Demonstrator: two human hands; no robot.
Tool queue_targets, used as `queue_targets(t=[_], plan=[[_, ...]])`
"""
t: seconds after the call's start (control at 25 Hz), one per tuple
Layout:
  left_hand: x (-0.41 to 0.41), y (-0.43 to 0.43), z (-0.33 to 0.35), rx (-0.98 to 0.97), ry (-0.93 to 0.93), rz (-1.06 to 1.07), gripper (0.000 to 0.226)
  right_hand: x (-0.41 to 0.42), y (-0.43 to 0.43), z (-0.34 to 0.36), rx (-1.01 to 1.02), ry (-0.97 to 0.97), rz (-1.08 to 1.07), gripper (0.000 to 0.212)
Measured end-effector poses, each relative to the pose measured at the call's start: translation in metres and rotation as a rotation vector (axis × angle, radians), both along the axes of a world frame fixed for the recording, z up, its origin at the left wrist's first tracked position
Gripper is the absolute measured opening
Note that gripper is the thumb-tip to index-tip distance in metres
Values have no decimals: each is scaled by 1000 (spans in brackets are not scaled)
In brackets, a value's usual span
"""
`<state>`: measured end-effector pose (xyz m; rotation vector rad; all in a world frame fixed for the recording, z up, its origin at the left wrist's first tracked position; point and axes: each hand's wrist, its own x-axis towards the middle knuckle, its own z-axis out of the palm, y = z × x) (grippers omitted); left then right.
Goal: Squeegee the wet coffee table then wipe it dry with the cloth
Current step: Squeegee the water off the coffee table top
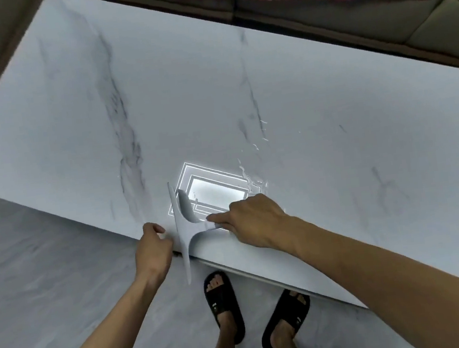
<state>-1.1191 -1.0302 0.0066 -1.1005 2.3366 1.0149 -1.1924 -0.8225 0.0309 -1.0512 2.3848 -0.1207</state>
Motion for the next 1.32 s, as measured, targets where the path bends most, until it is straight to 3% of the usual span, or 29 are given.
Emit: queue_targets(t=[0.24, 0.56, 0.84, 0.96, 1.12, 1.32], plan=[[-9, -19, -20, -31, -74, -59, 16, -17, -44, -39, -12, 16, -41, 38], [-39, 20, -30, 149, -218, -296, 27, -14, 121, -27, 70, -34, -406, 39], [-58, 69, -31, 121, -192, -349, 13, 18, 216, 10, 235, 32, -620, 40], [-65, 68, -29, 69, -105, -275, 13, 12, 190, 18, 157, 28, -540, 39], [-74, 46, -19, 39, -23, -194, 10, -18, 94, -6, 22, -7, -325, 37], [-82, 12, -18, 41, -87, -248, 11, -59, 27, -30, 33, 65, -289, 52]])
